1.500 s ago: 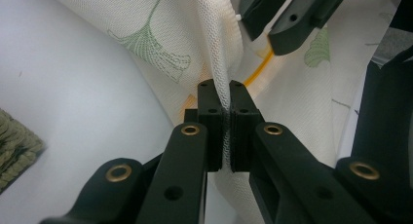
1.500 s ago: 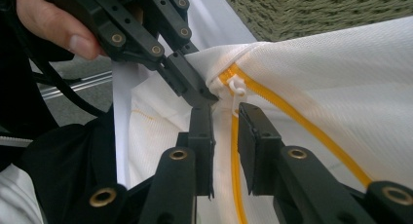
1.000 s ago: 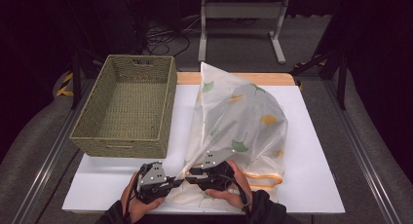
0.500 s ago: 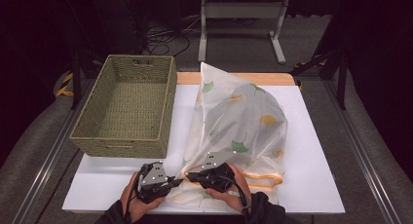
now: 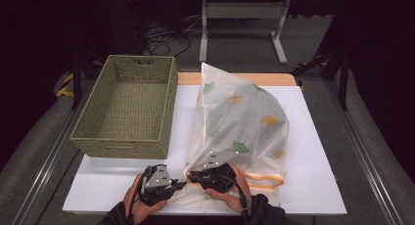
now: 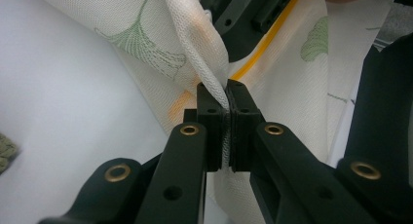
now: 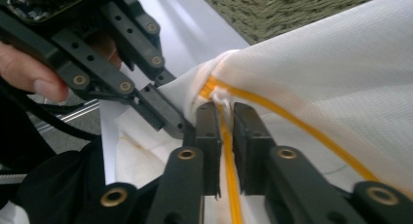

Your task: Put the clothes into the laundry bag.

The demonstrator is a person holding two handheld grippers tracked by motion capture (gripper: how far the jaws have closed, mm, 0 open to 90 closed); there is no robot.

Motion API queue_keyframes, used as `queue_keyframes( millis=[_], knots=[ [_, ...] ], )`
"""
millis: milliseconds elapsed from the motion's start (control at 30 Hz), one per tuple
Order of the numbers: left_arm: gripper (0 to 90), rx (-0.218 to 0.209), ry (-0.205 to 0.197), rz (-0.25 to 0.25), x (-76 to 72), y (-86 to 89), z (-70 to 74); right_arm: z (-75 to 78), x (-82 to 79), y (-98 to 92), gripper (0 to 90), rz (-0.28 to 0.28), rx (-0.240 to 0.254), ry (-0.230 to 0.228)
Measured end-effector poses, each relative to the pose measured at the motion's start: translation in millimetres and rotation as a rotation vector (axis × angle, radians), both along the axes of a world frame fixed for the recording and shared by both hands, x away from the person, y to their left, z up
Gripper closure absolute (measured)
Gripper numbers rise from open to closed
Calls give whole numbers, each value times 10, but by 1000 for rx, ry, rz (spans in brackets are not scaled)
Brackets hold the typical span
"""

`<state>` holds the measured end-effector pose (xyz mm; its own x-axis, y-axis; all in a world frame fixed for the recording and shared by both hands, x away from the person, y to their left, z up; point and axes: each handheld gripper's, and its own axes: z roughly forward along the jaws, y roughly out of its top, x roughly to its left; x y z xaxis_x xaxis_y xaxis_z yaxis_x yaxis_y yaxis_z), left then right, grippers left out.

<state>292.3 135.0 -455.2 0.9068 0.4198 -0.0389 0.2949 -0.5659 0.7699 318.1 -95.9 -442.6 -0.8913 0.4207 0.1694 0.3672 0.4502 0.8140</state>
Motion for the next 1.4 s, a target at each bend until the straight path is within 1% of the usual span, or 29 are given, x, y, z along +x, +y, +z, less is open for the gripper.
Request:
queue_keyframes(
  millis=[133, 167, 400, 433, 467, 500, 533, 567, 600, 633, 667, 700, 733, 767, 800, 833, 867, 900, 933, 1033, 1100, 1133, 1167, 1233, 1300, 1333, 1400],
  knots=[
    [863, -1, 3, -8, -3, -12, -3, 4, -6, 5, 847, -9, -4, -13],
    [863, 0, 1, -8, -1, -9, -1, 6, -10, 8, 898, -6, -9, -18],
    [850, 2, 2, -2, 4, 16, 10, 20, -22, 11, 900, 1, -24, -39],
    [821, -6, 3, 8, 7, 23, 13, 27, -27, 14, 900, 5, -31, -47],
    [772, -12, 7, 23, 9, 33, 21, 33, -31, 18, 900, 6, -35, -53],
    [746, -25, 6, 38, 12, 39, 29, 40, -36, 21, 900, 6, -43, -62],
    [712, -39, 7, 41, 16, 47, 37, 43, -39, 27, 900, 9, -48, -73],
    [674, -71, 18, 47, 20, 63, 51, 47, -44, 30, 900, 9, -52, -76],
    [608, -84, 22, 42, 28, 70, 61, 53, -46, 31, 900, 11, -58, -85],
    [593, -99, 14, 39, 29, 80, 80, 54, -47, 33, 900, 13, -61, -86],
    [577, -111, 7, 47, 27, 83, 95, 53, -50, 38, 900, 15, -69, -93],
    [563, -111, 7, 47, 27, 83, 95, 53, -50, 38, 900, 15, -69, -93],
    [563, -120, 1, 61, 29, 84, 114, 53, -55, 42, 900, 14, -72, -96],
    [553, -119, -9, 65, 41, 86, 126, 50, -55, 46, 900, 18, -77, -100],
    [549, -119, -10, 75, 50, 85, 130, 50, -56, 49, 900, 19, -80, -102],
    [543, -114, -12, 81, 67, 84, 128, 50, -55, 48, 900, 19, -81, -104],
    [537, -110, -2, 84, 84, 82, 120, 50, -52, 47, 900, 19, -81, -104],
    [520, -103, -9, 84, 103, 81, 113, 51, -50, 47, 900, 18, -86, -109],
    [513, -96, -7, 88, 111, 78, 111, 50, -49, 47, 900, 18, -91, -113],
    [563, -90, -7, 61, 137, 61, 103, 45, -46, 45, 900, 17, -97, -116],
    [649, -76, -13, 47, 147, 43, 106, 45, -45, 43, 900, 16, -100, -119],
    [700, -74, -12, 31, 154, 38, 109, 44, -44, 42, 900, 15, -100, -118],
    [757, -70, -9, 27, 155, 30, 110, 47, -46, 41, 900, 14, -100, -117],
    [838, -67, -9, 16, 175, 21, 113, 57, -52, 35, 900, 13, -106, -122],
    [853, -59, -8, 16, 181, 11, 114, 59, -48, 25, 900, 12, -106, -125],
    [856, -51, -16, 11, 186, 5, 114, 55, -44, 22, 900, 10, -107, -123],
    [862, -50, -19, 11, 188, 5, 111, 52, -38, 22, 900, 11, -110, -120]
  ],
)
